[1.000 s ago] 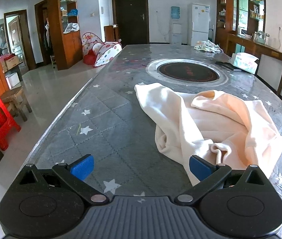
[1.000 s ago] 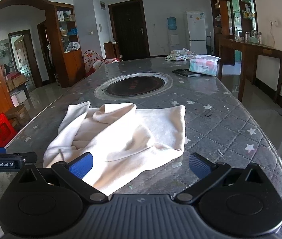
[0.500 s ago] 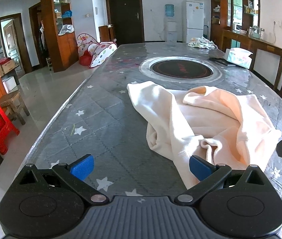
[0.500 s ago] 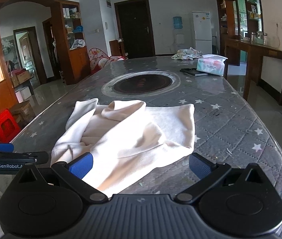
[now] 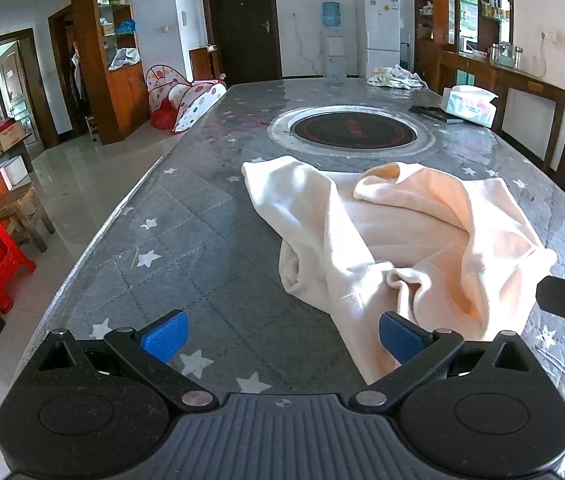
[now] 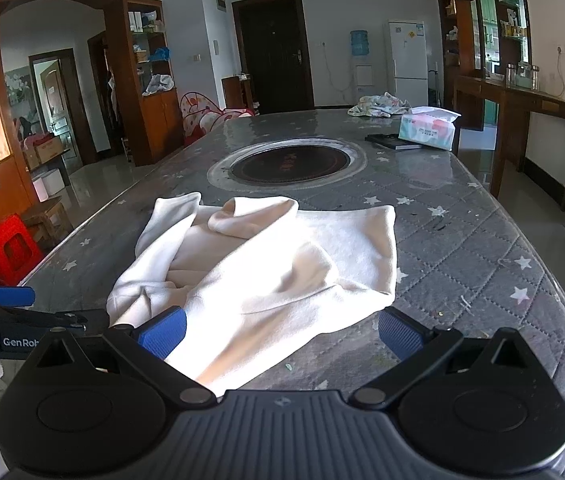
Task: Fold clothes
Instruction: 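Move both open grippers toward the crumpled cream sweatshirt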
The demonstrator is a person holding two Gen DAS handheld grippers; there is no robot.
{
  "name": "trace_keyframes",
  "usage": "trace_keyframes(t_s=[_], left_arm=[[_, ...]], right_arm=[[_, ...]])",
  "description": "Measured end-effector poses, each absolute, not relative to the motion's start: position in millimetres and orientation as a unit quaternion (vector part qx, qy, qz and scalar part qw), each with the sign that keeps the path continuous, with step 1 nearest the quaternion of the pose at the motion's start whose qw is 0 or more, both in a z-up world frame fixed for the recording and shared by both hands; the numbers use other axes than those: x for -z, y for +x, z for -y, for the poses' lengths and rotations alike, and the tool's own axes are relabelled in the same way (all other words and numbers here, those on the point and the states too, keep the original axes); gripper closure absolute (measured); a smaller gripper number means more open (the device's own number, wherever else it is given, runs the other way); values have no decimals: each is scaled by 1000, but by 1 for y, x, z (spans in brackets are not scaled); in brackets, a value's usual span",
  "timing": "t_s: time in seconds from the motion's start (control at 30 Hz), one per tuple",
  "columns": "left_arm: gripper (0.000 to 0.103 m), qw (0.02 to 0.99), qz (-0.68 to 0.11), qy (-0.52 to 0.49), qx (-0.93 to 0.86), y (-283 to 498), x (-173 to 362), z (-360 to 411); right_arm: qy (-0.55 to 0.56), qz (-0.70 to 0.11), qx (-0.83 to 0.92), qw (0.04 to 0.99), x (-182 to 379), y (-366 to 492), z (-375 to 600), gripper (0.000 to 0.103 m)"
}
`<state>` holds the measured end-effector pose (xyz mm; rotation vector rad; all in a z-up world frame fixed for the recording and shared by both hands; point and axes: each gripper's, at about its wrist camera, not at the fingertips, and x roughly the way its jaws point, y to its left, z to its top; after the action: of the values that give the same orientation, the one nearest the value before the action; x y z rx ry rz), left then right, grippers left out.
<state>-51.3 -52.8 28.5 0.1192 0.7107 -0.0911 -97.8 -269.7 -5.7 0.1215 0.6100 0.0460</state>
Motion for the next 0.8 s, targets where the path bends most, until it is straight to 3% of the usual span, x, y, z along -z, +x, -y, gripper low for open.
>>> trace_keyframes(t_s=[0.8], left_arm=[[0, 932, -353, 63, 53, -56, -28, 59]], right_arm=[[52, -308, -24, 950, 6, -98, 264, 0]])
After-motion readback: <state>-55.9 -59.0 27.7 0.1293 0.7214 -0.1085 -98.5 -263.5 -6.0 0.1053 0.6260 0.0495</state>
